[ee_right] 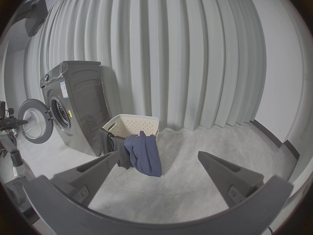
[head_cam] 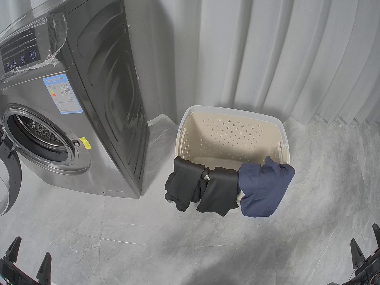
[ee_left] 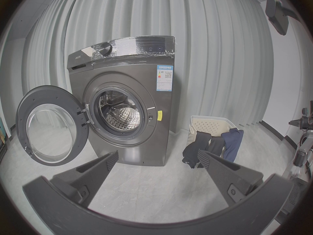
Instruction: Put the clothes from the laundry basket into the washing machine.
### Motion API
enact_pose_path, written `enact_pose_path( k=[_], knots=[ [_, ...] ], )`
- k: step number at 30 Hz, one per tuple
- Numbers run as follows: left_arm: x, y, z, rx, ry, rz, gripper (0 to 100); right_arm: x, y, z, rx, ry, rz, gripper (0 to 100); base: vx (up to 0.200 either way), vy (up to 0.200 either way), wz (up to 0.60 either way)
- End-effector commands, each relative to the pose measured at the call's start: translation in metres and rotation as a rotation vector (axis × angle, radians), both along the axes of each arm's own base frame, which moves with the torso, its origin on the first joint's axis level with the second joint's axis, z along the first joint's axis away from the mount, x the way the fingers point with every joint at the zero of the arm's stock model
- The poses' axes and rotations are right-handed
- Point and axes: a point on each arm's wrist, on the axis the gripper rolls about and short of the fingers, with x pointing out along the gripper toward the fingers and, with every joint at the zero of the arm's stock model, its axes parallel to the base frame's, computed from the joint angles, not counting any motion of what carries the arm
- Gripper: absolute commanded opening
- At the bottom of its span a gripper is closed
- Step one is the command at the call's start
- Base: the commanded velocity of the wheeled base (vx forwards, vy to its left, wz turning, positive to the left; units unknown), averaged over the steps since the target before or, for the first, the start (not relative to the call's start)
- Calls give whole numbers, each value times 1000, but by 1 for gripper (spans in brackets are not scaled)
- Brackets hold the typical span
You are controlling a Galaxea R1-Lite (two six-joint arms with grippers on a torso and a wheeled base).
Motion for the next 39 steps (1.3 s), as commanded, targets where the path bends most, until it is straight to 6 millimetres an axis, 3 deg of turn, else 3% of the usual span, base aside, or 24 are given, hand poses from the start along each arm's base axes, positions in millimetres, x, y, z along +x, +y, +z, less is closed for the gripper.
enact_pose_path(
  k=[1,19,33,35,39],
  knots=[
    [0,0,-5,0,4,0,100,0,0,-5,0,0,1,100,0,0,0],
    [0,0,-5,-2,2,-1,100,0,0,-5,0,1,1,100,0,-200,0],
    [0,0,-5,-2,4,-1,100,0,0,-5,6,3,-7,100,29,0,0],
    [0,0,-5,-2,2,-1,100,-1,0,0,5,-28,-4,100,200,0,0],
    [0,0,-5,0,2,-1,100,-13,0,41,29,-151,6,100,200,0,0]
  ],
)
